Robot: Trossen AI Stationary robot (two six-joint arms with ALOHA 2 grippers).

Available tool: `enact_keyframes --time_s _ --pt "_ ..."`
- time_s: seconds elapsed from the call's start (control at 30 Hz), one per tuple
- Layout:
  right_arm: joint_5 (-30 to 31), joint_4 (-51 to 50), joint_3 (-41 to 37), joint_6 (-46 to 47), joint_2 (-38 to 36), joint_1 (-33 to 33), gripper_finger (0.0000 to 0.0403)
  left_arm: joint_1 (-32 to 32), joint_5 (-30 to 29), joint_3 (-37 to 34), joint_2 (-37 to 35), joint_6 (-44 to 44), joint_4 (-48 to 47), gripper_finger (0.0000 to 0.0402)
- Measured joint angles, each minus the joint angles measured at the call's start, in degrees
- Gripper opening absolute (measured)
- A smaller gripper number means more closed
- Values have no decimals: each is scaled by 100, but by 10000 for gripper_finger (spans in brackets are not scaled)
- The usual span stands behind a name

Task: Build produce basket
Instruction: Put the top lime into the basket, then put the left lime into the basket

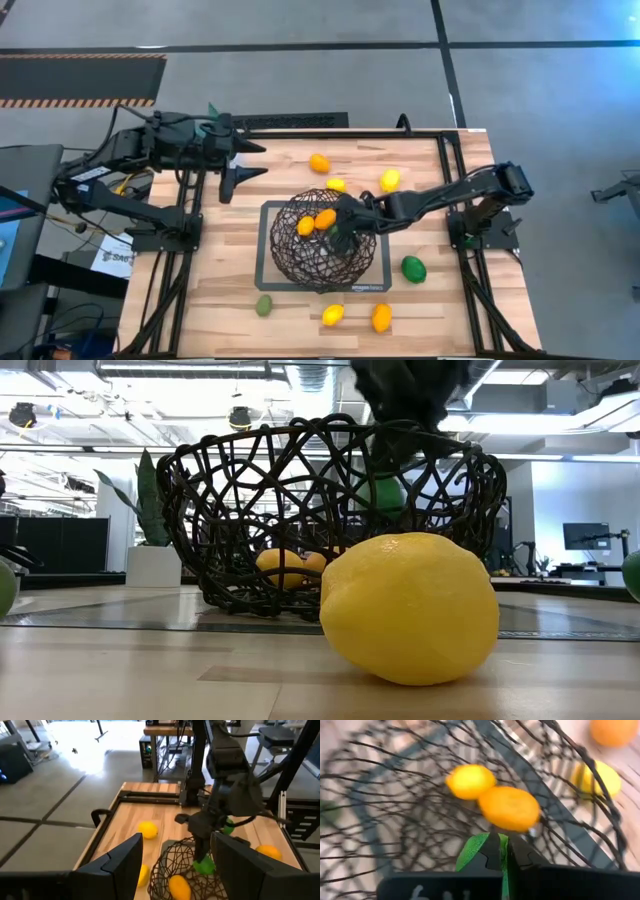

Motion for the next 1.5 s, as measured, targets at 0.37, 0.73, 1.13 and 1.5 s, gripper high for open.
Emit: enact_keyframes --time_s 0.37,0.73,1.13,1.5 --pt "-24 760 -900 82 2 -325 1 0 -5 -2 106 -88 -6 220" --pt "-24 1533 -1503 106 -3 -460 1 0 -198 -2 101 -277 -5 220" --pt "-322 1513 -1440 224 -11 -496 108 0 -426 -2 101 -465 -183 220" --pt "-847 571 1 -750 -176 -516 197 -439 -1365 -91 68 -2093 -1752 218"
